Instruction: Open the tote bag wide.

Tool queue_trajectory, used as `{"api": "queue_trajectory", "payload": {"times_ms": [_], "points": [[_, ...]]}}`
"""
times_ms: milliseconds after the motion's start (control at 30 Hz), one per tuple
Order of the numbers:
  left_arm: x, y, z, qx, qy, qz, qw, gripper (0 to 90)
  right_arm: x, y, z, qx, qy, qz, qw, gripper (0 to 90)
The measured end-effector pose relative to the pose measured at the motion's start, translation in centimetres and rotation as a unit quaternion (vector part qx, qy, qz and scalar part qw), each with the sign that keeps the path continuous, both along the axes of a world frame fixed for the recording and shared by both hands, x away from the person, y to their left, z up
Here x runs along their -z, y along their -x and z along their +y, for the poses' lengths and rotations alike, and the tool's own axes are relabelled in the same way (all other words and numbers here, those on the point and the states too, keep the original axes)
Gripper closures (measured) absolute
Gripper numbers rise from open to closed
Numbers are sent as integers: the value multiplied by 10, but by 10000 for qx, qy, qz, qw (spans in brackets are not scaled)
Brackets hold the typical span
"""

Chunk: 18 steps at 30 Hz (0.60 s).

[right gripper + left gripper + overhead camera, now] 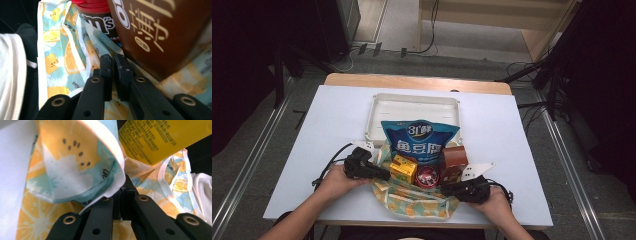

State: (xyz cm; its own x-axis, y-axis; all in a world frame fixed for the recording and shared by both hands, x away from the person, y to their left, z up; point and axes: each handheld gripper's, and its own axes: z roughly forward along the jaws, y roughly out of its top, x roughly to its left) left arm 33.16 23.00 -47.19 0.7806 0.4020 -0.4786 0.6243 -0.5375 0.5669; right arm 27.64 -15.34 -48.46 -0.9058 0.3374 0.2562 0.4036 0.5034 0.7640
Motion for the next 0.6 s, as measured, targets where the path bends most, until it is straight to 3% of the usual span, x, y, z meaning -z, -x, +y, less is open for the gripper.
{"api": "queue_trajectory", "payload": {"times_ms": [133,300,433,600], "points": [[-5,3,-1,6,32,91,10000,788,-6,4,-4,-3,-86,-127,9999,777],[-15,9,3,25,173,-123,9998,696,-18,8,-13,32,-295,-120,9995,733],[-22,12,7,-55,259,-228,9994,628,-26,10,-16,7,-187,-89,9998,665],[-28,13,13,-188,367,-304,9987,537,-36,14,-22,-32,-294,-6,9996,610]]}}
